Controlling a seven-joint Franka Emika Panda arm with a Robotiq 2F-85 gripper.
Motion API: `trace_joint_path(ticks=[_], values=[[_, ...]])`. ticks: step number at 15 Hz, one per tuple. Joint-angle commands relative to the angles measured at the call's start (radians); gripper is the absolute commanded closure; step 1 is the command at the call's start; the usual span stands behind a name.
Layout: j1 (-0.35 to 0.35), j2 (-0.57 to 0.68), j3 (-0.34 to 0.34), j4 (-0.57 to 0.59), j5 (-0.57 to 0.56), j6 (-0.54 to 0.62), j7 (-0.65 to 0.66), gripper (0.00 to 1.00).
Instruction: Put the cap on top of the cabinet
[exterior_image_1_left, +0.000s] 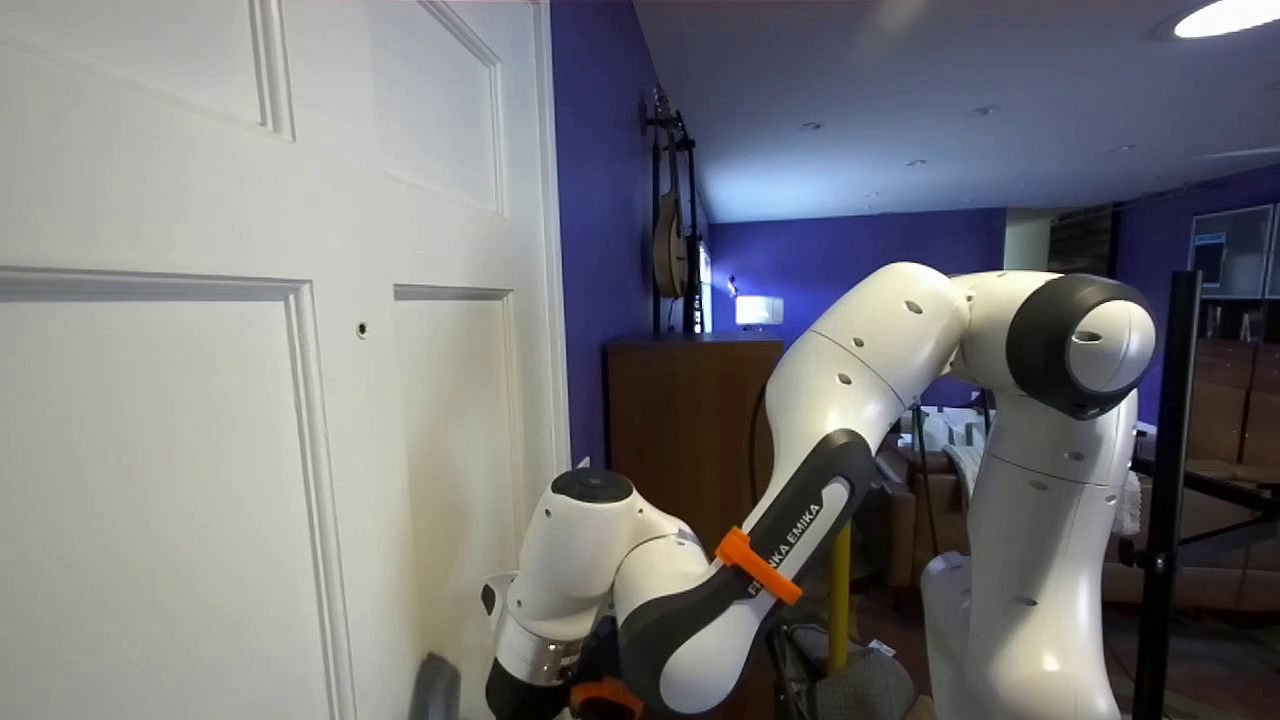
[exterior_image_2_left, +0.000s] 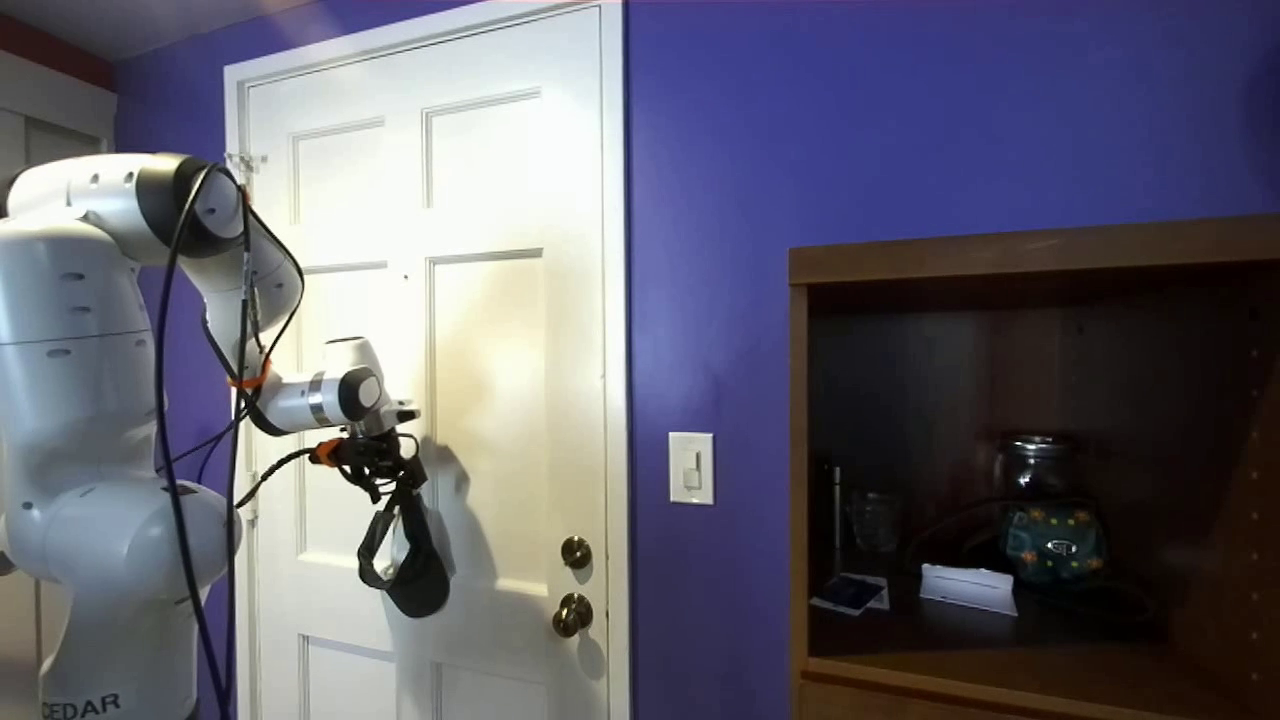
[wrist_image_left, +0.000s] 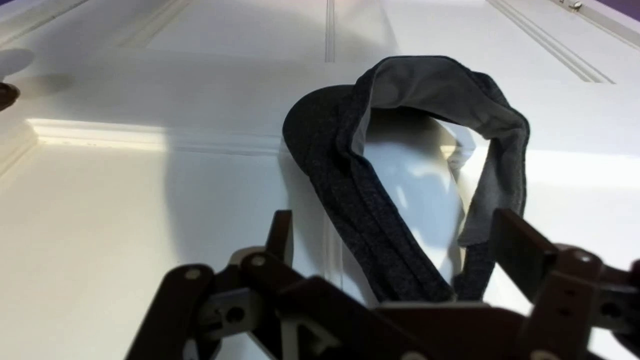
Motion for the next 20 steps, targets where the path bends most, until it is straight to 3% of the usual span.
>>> trace_joint_path(ticks=[1,20], values=[[-0.043,0.017,0.032,0.021,-0.121,0.027,0.118,0.00],[-0.139,0.062,0.127,0.029,-0.523,0.108,0.608,0.00]])
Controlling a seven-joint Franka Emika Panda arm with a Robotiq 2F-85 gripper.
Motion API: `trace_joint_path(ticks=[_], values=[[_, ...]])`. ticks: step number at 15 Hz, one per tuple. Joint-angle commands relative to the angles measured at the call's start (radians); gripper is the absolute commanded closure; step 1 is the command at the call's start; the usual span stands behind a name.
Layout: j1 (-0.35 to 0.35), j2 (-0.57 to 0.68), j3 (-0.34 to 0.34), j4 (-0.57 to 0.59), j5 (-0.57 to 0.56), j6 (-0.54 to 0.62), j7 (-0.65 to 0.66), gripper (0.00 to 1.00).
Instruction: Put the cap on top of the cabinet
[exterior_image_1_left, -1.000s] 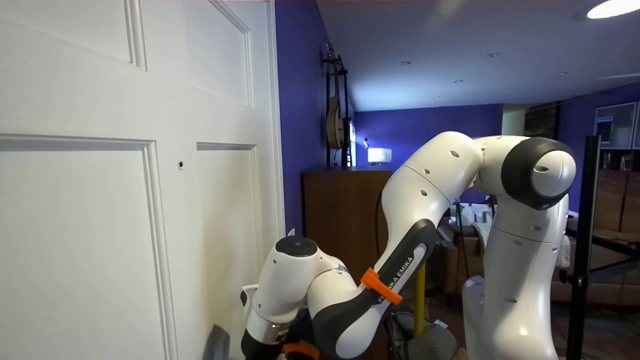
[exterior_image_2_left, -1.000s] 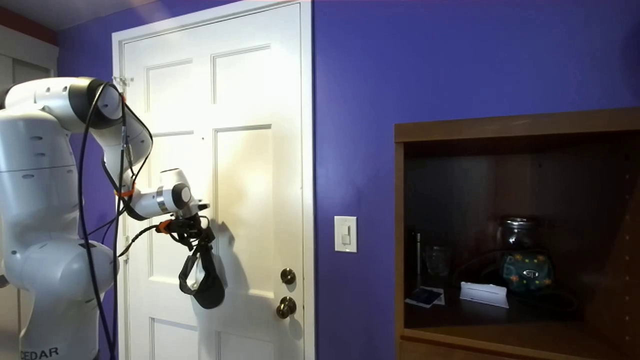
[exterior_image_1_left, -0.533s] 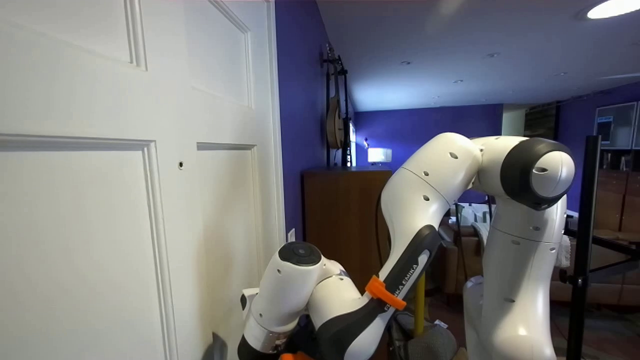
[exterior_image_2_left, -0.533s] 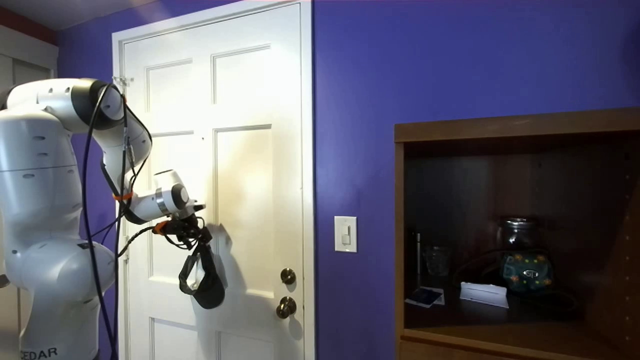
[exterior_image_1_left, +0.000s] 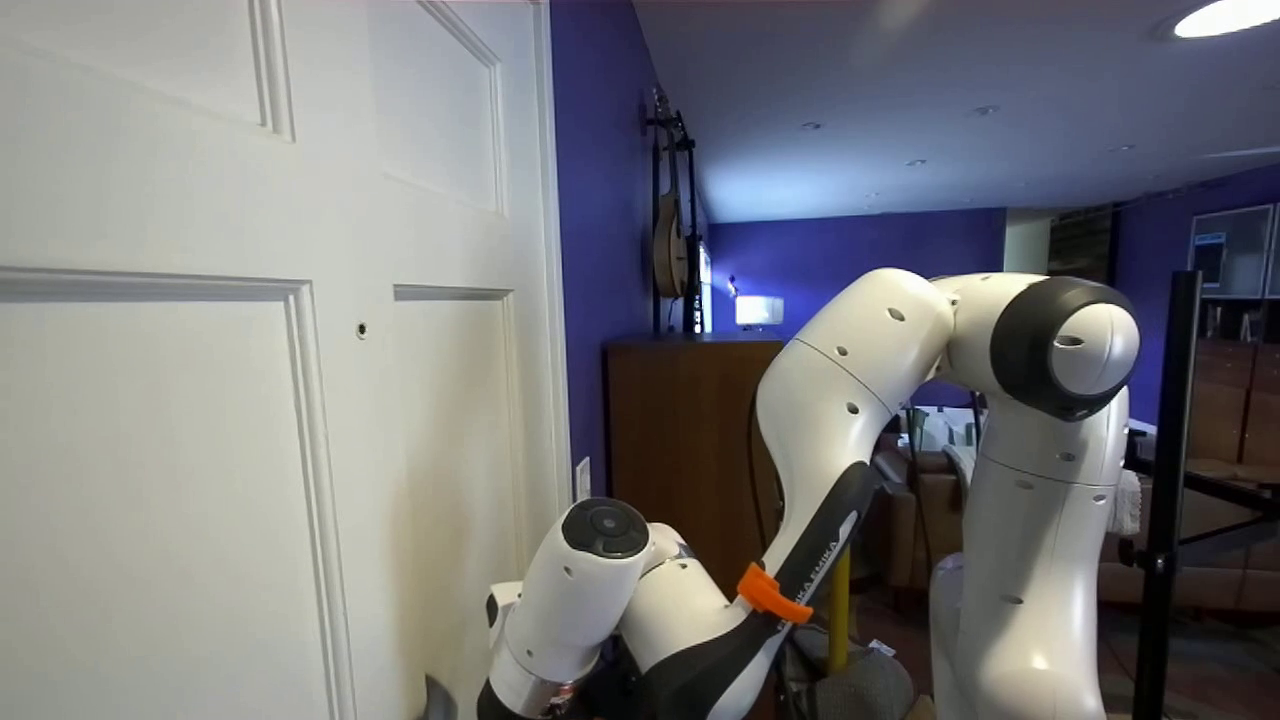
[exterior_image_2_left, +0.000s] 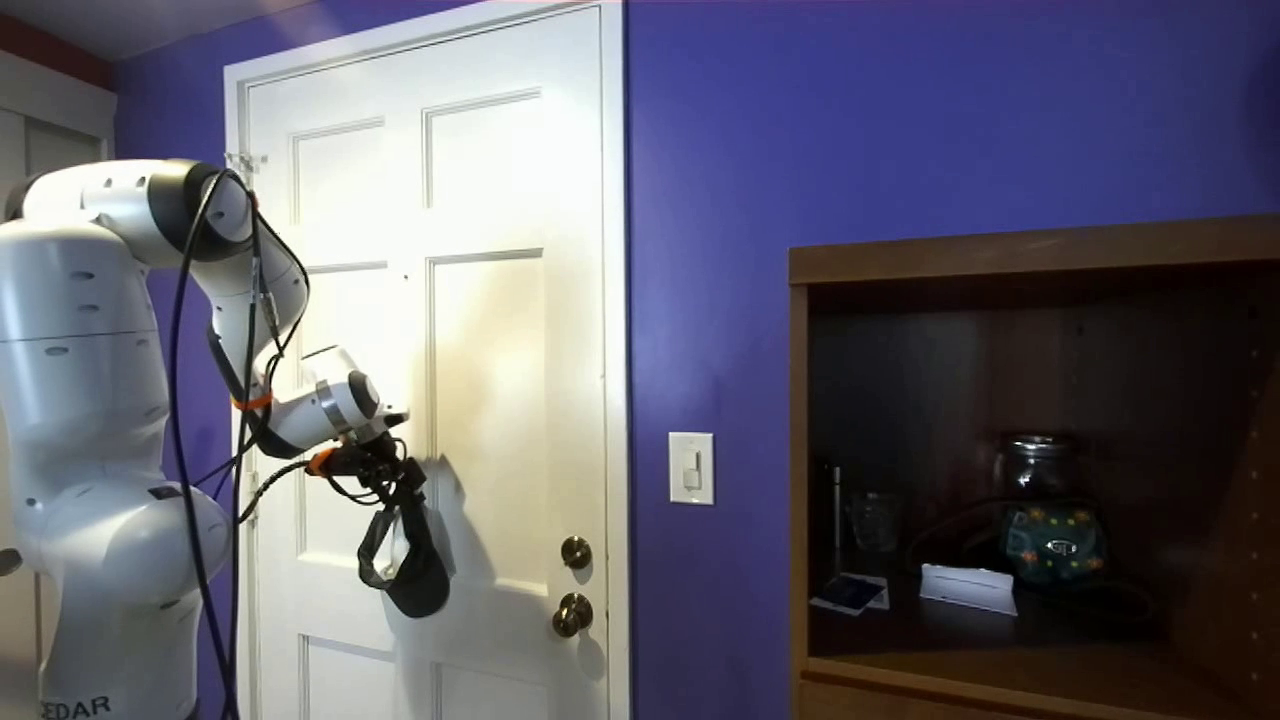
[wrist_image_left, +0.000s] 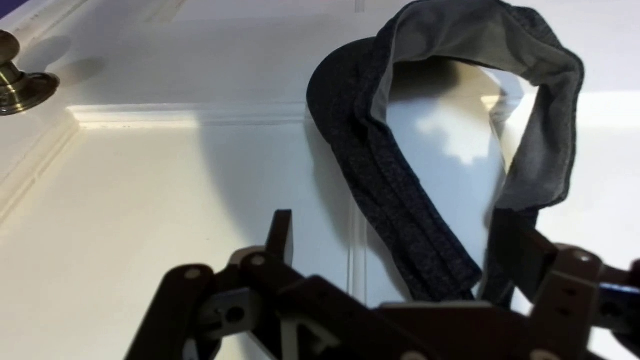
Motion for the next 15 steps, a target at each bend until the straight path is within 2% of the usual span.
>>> trace_joint_path(ticks=[1,2,3,7,13,15], values=[[-0.029,0.031,0.026,0.023,-0.101,0.034,0.109,0.00],[-0.031,0.035,0.028,0.025,-0.121,0.037,0.128,0.09],[-0.035,0.040,0.029,0.027,-0.141,0.043,0.147,0.26],[-0.041,0.067,0.023,0.038,-0.203,0.066,0.196,0.56],[-0.039,0.098,0.017,0.055,-0.243,0.101,0.220,0.97],[-0.037,0.102,0.015,0.061,-0.249,0.108,0.219,1.00]])
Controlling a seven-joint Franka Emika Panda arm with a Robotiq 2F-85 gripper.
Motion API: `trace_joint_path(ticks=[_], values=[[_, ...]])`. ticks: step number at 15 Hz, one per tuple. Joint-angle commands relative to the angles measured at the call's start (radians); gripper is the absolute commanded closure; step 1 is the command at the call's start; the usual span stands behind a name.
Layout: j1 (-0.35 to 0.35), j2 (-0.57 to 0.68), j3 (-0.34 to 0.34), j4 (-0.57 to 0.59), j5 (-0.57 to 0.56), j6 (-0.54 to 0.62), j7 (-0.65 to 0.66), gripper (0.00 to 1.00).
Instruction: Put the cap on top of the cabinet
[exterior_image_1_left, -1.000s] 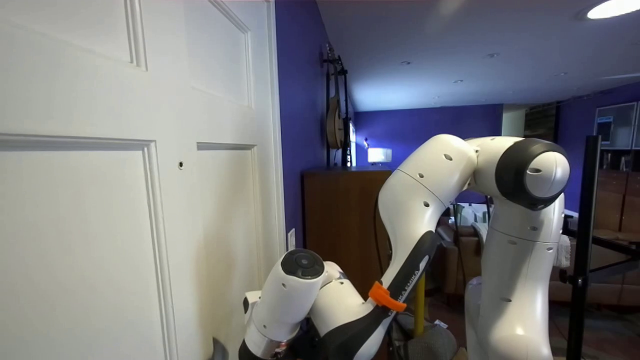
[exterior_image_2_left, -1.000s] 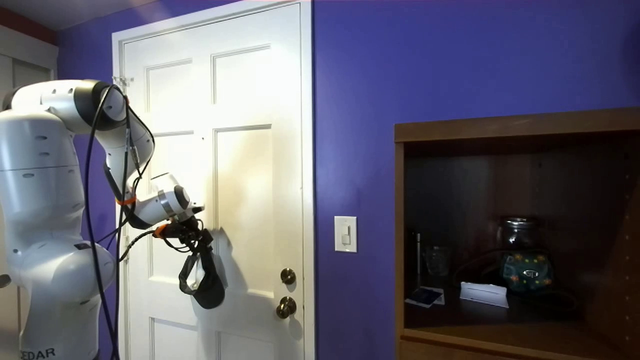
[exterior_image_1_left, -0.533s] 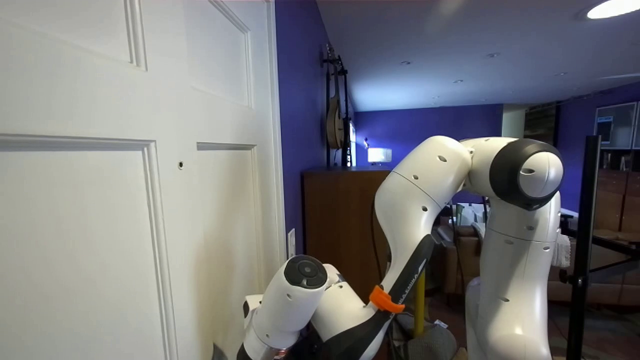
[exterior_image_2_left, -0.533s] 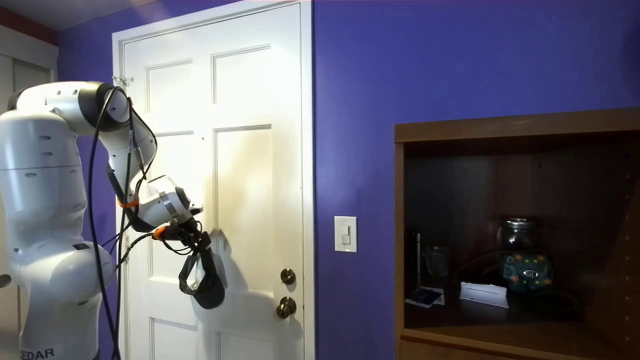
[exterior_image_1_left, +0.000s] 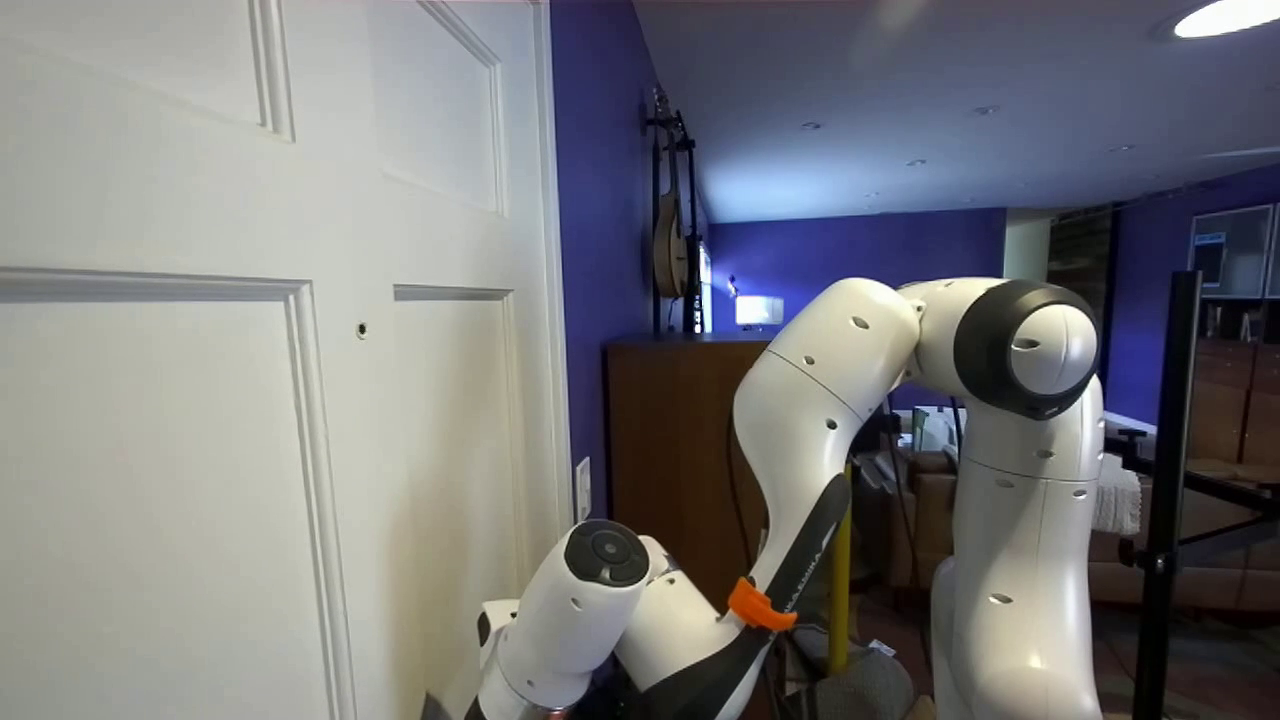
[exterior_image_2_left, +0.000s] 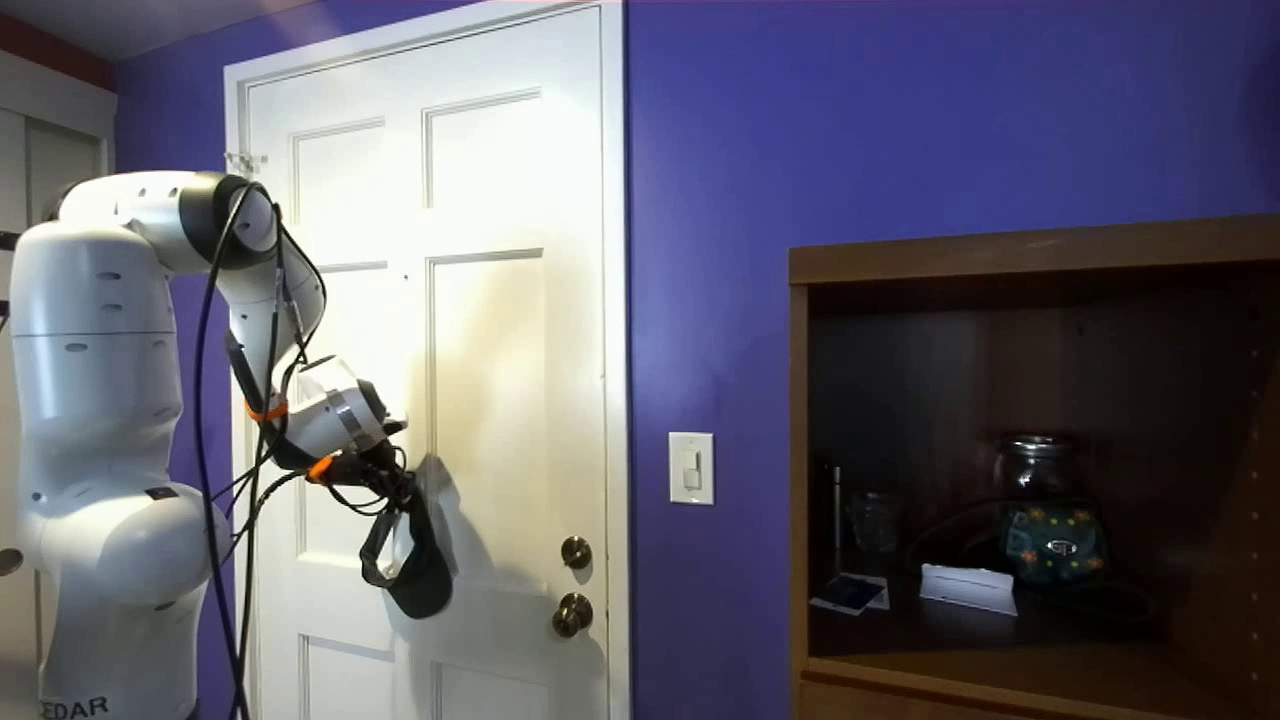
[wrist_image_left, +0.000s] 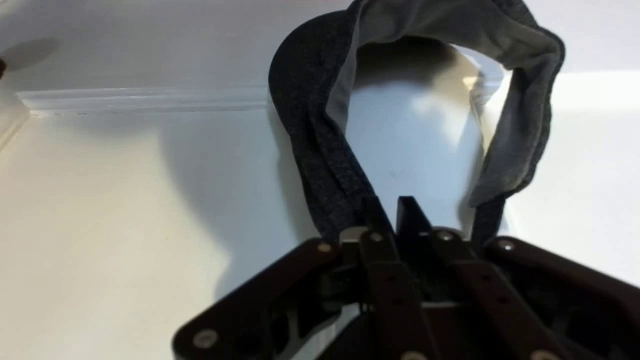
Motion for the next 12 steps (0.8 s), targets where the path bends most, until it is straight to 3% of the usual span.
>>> trace_joint_path(ticks=[1,6,12], values=[[-0.011,0.027,0.001,0.031,-0.051,0.028,0.039,1.00],[-0.006,-0.009,-0.001,0.022,-0.041,0.009,0.009,0.99],[0.014,-0.037,-0.001,0.007,0.046,-0.022,-0.073,0.99]])
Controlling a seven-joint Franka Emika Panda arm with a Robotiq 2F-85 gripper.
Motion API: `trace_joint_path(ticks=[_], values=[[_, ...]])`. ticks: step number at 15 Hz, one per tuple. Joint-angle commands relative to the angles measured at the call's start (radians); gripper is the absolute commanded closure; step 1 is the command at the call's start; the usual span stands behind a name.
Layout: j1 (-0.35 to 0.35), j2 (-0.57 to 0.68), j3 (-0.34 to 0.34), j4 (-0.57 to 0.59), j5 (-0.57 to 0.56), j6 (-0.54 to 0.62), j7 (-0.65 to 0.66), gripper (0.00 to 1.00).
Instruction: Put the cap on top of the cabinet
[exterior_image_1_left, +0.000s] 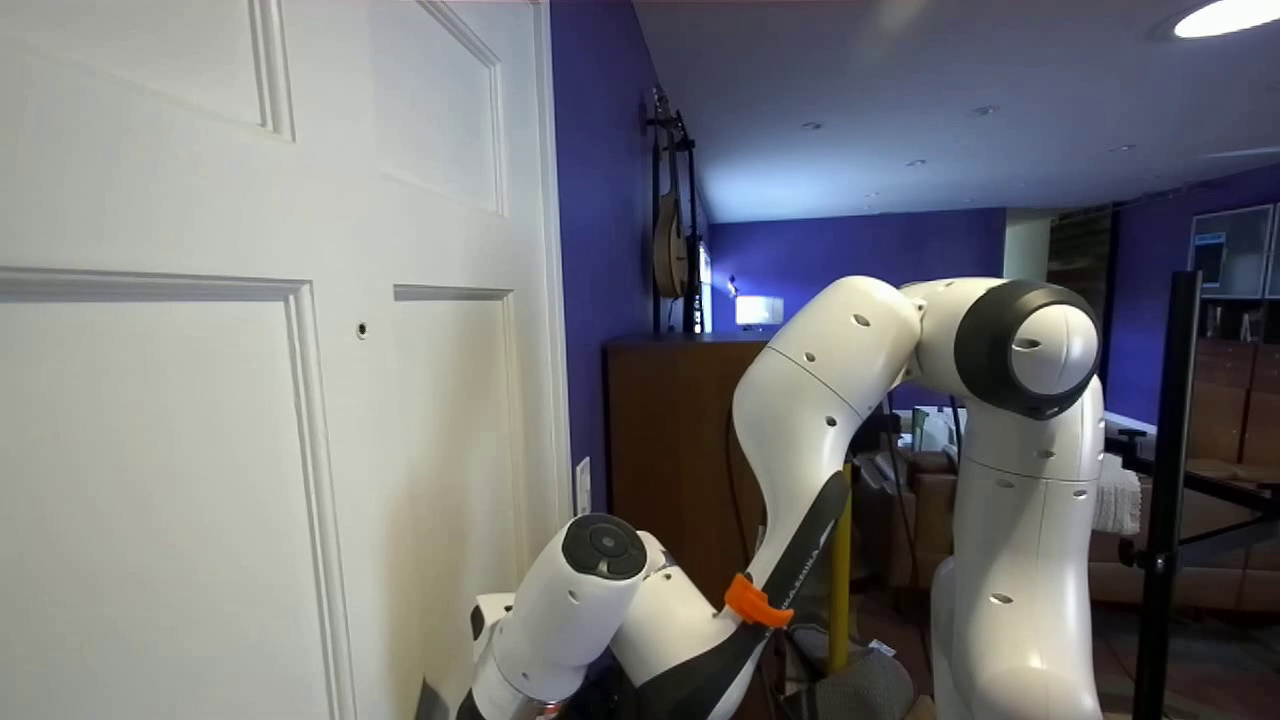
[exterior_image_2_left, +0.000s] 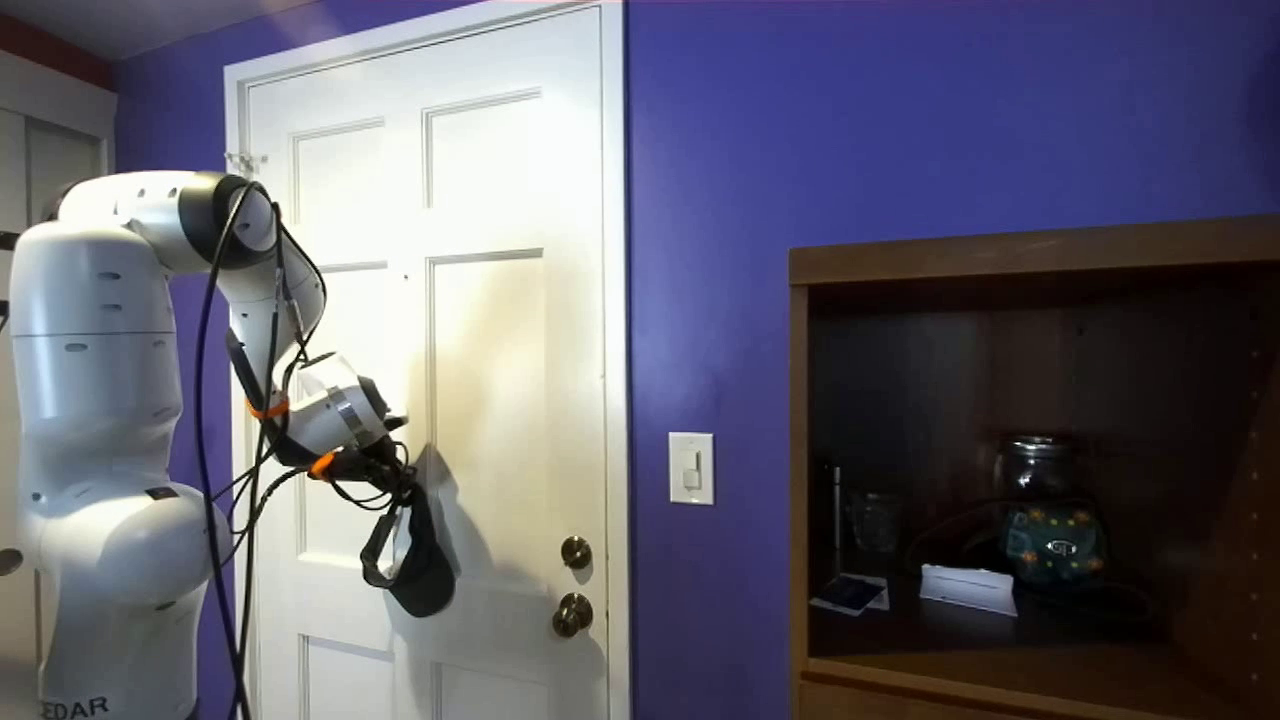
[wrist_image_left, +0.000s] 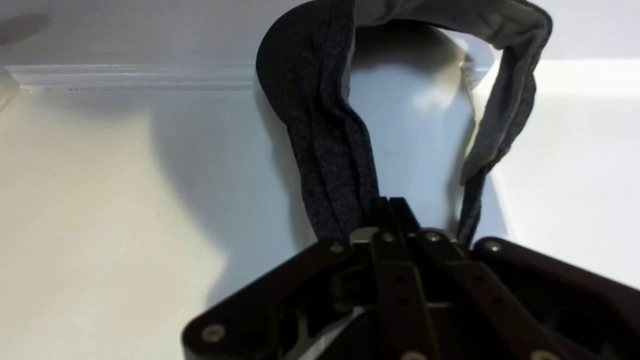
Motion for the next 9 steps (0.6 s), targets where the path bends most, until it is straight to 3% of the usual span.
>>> trace_joint_path(ticks=[1,9], values=[[0.016,-0.040,-0.001,-0.010,0.061,-0.032,-0.058,0.99],[0.052,-0.132,-0.011,-0.033,0.191,-0.112,-0.163,0.99]])
